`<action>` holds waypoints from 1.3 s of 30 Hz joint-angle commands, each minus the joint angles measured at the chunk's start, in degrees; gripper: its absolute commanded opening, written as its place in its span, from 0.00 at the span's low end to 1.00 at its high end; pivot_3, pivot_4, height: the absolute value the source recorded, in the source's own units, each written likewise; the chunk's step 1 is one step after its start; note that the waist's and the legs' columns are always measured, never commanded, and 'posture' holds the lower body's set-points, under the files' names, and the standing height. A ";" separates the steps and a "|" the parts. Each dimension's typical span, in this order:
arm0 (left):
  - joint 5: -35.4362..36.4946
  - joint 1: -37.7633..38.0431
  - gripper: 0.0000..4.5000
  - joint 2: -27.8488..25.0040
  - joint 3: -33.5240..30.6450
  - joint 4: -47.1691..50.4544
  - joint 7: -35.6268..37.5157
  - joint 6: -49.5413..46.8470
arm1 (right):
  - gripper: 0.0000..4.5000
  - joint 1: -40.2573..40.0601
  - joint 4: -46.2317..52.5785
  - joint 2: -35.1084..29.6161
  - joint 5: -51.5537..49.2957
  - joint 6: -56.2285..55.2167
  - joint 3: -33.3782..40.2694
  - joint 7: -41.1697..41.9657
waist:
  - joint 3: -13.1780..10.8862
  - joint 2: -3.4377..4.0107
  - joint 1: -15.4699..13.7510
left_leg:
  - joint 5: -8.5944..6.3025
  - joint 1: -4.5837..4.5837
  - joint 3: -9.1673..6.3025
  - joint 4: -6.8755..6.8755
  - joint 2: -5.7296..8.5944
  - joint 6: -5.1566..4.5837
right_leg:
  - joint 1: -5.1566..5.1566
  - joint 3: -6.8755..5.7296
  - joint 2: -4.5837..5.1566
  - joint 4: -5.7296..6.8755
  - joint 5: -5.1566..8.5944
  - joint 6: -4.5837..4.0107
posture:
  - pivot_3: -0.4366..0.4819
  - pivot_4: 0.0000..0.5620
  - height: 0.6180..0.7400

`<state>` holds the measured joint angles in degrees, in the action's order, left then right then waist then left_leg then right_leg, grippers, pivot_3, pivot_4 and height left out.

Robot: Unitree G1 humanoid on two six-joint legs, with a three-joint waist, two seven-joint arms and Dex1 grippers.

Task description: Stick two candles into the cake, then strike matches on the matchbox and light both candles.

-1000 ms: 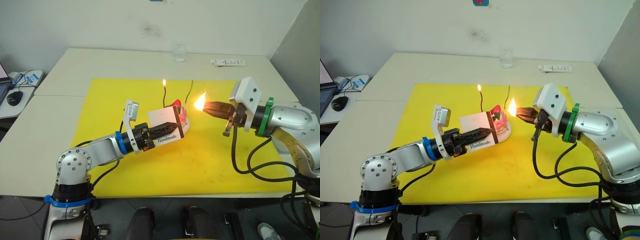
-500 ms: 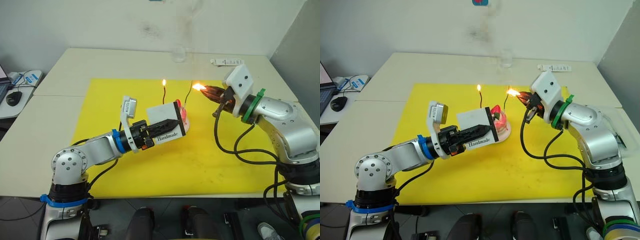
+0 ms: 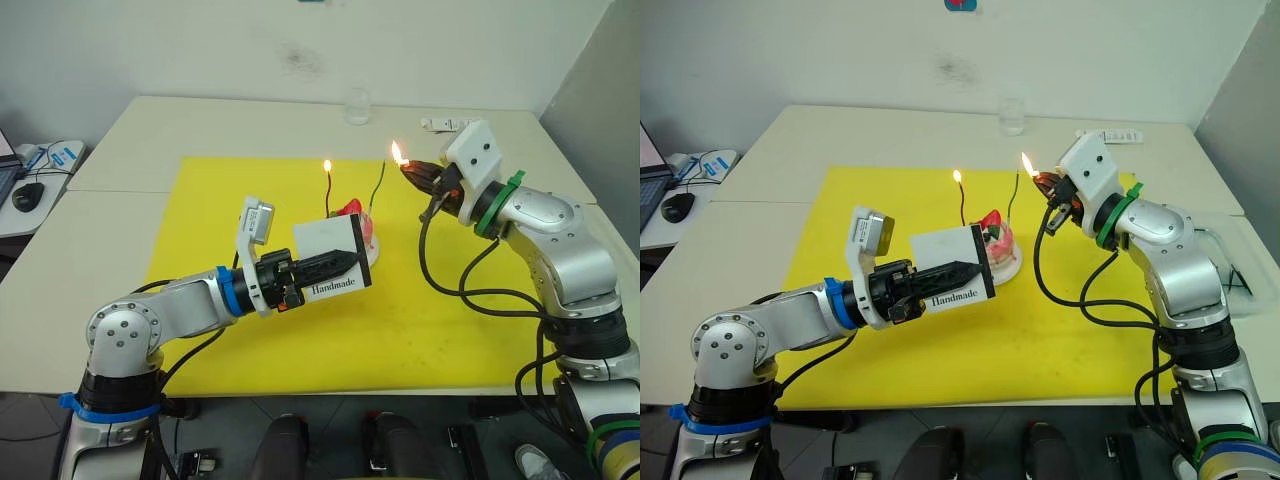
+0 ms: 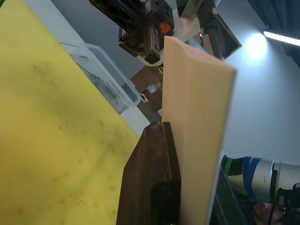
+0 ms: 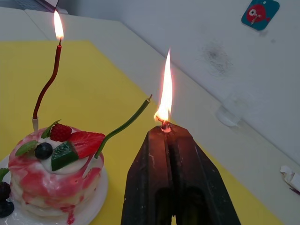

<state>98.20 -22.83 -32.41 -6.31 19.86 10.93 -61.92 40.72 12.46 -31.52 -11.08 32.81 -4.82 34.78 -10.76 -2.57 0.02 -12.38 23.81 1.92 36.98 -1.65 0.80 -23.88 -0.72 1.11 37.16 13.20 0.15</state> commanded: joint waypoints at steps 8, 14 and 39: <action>1.87 0.60 0.00 -1.64 0.80 2.25 1.77 1.19 | 0.01 2.94 -0.25 1.65 2.07 -2.17 -0.47 -0.47 | 0.00 0.00 0.02 | 0.00 0.03 0.02 0.00 0.00 0.00 | -0.04 0.02 -0.01 0.00 0.00 0.00 | 0.48 0.27 1.00; 1.93 0.85 0.00 -1.83 1.03 2.39 1.80 1.53 | 0.01 3.20 -0.44 2.18 2.59 -2.37 -0.75 0.01 | 0.00 0.00 0.02 | 0.00 0.03 0.02 0.00 0.00 0.00 | -0.07 0.02 -0.01 0.04 0.00 0.00 | 0.48 0.27 1.00; 1.45 1.55 0.00 -2.08 1.40 2.51 2.58 2.34 | 0.01 3.46 -1.34 2.61 3.68 -2.78 -0.91 0.94 | 0.00 0.00 0.02 | 0.00 0.05 0.04 -0.01 0.00 0.00 | -0.11 0.04 -0.01 0.05 0.00 -0.01 | 0.48 0.27 1.00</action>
<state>98.89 -21.04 -34.14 -4.74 20.37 12.44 -60.52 42.41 10.45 -28.73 -7.79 31.29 -5.96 35.63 -10.77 -2.57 0.05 -12.38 23.86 1.96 36.97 -1.65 0.81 -23.98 -0.68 1.10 37.21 13.20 0.15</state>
